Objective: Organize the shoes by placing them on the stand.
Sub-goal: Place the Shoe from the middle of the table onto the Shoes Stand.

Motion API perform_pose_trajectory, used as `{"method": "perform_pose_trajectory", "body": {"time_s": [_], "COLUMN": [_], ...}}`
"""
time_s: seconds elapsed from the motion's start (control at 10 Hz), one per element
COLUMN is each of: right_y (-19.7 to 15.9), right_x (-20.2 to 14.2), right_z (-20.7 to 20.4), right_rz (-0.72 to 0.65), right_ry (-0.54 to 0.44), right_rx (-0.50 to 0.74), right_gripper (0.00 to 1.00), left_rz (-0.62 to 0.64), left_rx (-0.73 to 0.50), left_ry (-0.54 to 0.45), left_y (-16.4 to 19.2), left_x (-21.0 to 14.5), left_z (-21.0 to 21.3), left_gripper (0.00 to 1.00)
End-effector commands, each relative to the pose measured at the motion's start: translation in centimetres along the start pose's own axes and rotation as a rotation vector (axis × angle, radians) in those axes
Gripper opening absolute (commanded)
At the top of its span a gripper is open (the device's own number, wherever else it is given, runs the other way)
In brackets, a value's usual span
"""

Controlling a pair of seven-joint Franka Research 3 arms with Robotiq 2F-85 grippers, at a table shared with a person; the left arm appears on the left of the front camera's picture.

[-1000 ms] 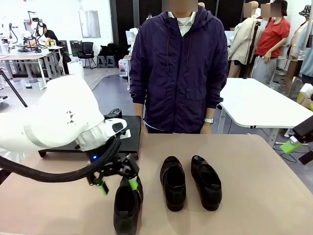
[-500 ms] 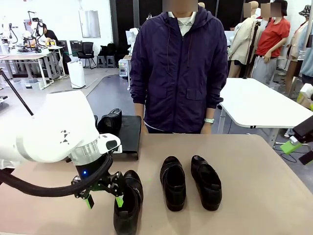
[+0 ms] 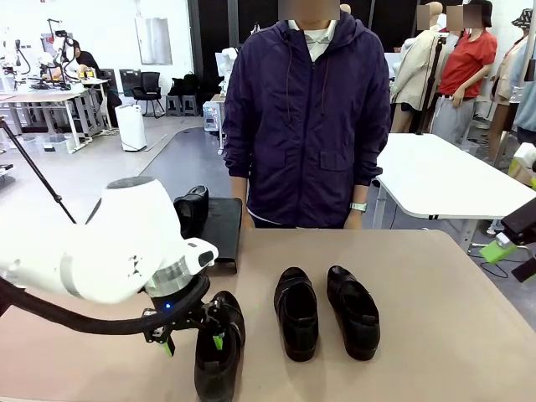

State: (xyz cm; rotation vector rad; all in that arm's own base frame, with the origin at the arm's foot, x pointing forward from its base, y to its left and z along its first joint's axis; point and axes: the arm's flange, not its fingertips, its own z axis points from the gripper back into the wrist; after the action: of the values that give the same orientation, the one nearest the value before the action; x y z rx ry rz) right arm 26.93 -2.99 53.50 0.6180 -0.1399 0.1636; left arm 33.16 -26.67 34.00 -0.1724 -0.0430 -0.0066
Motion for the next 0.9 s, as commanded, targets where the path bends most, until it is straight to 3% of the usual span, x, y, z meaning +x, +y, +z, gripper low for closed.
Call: {"method": "perform_pose_trajectory", "body": {"time_s": [0.0,0.1,0.8], "right_y": [0.1,0.1,0.1], "right_x": [-0.1,-0.1,-0.1], "right_z": [0.0,0.0,0.0], "right_rz": [-0.004,-0.004,-0.004], "right_ry": [-0.005,-0.005,-0.005], "right_rx": [0.016,0.016,0.016], "right_gripper": [1.0,1.0,1.0], "left_rz": [0.035,0.039,0.037], "left_rx": [0.065,0.074,0.091], "left_ry": [-0.012,-0.023,-0.061], "left_y": [-1.0,-1.1,-1.8], "left_x": [1.4,1.5,1.2], "left_z": [-1.0,-1.0,0.0], "left_gripper": [0.43,0.0,0.0]}}
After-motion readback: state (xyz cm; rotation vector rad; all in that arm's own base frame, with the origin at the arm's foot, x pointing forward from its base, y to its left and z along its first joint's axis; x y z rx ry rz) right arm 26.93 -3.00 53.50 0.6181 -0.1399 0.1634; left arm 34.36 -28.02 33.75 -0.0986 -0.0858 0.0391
